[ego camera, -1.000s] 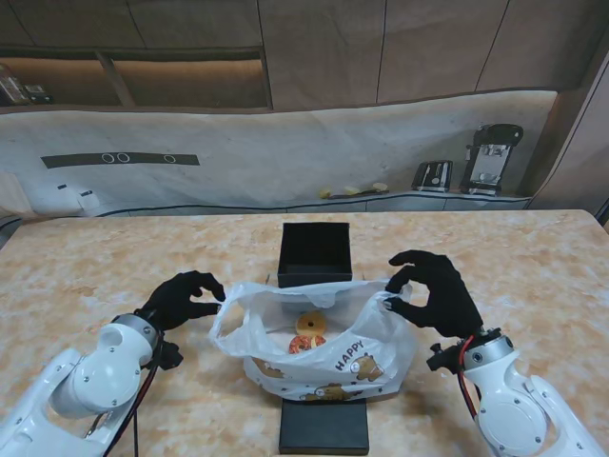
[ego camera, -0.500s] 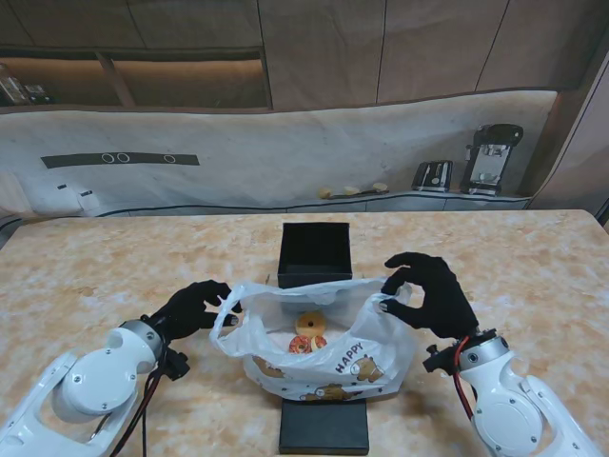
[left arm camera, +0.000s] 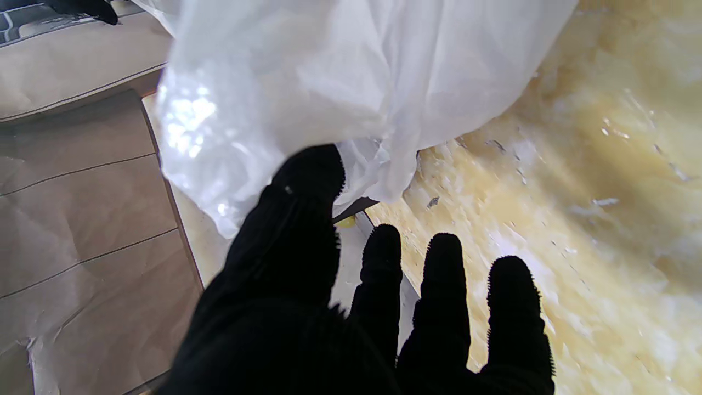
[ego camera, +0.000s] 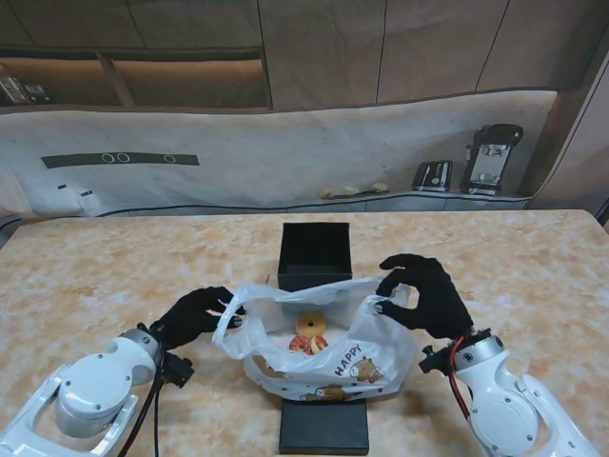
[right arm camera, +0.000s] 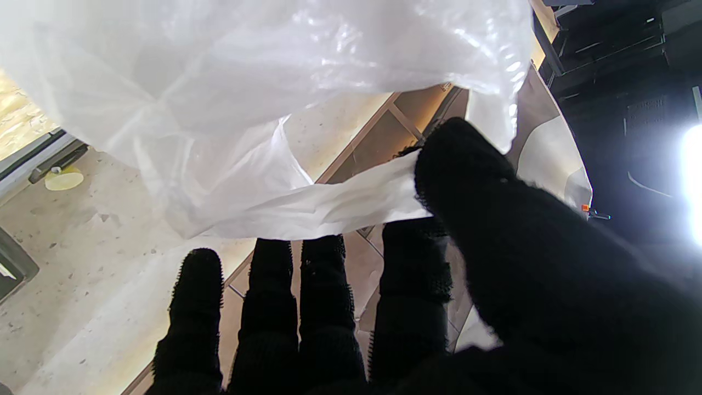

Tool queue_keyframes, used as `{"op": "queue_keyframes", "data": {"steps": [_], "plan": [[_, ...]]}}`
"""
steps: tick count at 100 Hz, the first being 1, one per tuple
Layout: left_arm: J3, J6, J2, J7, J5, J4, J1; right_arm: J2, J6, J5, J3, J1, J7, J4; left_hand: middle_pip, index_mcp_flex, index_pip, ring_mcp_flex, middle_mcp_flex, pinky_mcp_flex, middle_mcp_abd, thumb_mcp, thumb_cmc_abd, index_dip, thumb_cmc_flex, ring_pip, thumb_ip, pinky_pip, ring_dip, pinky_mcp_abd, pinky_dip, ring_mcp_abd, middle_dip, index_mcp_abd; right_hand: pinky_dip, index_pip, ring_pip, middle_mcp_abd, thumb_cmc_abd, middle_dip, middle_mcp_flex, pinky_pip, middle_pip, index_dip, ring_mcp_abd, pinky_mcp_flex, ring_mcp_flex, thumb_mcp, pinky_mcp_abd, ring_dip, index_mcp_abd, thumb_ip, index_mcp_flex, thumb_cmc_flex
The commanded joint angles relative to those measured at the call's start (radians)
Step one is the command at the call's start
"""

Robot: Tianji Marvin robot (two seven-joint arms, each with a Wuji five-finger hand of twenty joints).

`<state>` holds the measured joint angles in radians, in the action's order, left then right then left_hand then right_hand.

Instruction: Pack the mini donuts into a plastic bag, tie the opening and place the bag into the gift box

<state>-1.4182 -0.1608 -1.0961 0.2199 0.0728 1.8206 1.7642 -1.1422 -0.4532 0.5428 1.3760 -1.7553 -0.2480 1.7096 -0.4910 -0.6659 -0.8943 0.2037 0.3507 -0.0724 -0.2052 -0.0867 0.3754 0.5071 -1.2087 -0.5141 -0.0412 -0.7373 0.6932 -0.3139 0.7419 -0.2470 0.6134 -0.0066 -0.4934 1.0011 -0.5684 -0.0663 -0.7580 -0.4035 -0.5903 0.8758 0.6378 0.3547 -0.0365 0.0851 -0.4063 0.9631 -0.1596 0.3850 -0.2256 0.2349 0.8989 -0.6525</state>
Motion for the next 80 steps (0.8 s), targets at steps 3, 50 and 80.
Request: {"op": "queue_keyframes", "data": {"steps": [3, 50, 80], "plan": [[0.008, 0.004, -0.009, 0.014, 0.001, 0.013, 0.01, -0.003, 0.002, 0.003, -0.006, -0.005, 0.015, 0.005, 0.026, -0.033, -0.024, -0.032, -0.047, -0.019, 0.021, -0.009, 0.017, -0.011, -0.006, 0.039, 0.018, 0.031, -0.035, 0.03, -0.023, 0.032, -0.032, -0.041, 0.006, 0.026, -0.003, 0.012, -0.003, 0.011, -0.011, 0.004, 0.001, 0.002, 0.009, -0.003, -0.001, 0.029, 0.007, 0.018, -0.034, 0.002, 0.023, -0.023], [0.025, 0.062, -0.022, -0.033, -0.053, 0.001, 0.013, -0.001, 0.009, 0.008, -0.02, 0.004, 0.025, 0.003, 0.192, -0.145, 0.009, -0.147, -0.148, -0.015, 0.068, -0.026, 0.088, -0.126, 0.005, 0.368, 0.016, 0.651, -0.328, 0.074, -0.346, 0.071, -0.328, -0.051, 0.005, 0.027, -0.003, 0.011, -0.004, 0.012, -0.003, 0.003, 0.001, 0.002, 0.009, -0.004, 0.004, 0.03, 0.009, 0.018, -0.035, 0.003, 0.025, -0.024], [0.007, 0.061, -0.004, 0.026, 0.002, -0.005, 0.024, 0.0, 0.015, 0.007, -0.035, 0.013, 0.028, 0.005, 0.21, -0.196, 0.027, -0.172, -0.15, 0.002, 0.072, -0.058, 0.13, -0.187, 0.008, 0.436, 0.01, 0.744, -0.338, 0.056, -0.469, 0.078, -0.37, -0.049, 0.005, 0.028, -0.004, 0.011, -0.004, 0.012, 0.001, 0.003, 0.002, 0.002, 0.011, -0.005, 0.008, 0.03, 0.01, 0.018, -0.036, 0.003, 0.026, -0.024]]}}
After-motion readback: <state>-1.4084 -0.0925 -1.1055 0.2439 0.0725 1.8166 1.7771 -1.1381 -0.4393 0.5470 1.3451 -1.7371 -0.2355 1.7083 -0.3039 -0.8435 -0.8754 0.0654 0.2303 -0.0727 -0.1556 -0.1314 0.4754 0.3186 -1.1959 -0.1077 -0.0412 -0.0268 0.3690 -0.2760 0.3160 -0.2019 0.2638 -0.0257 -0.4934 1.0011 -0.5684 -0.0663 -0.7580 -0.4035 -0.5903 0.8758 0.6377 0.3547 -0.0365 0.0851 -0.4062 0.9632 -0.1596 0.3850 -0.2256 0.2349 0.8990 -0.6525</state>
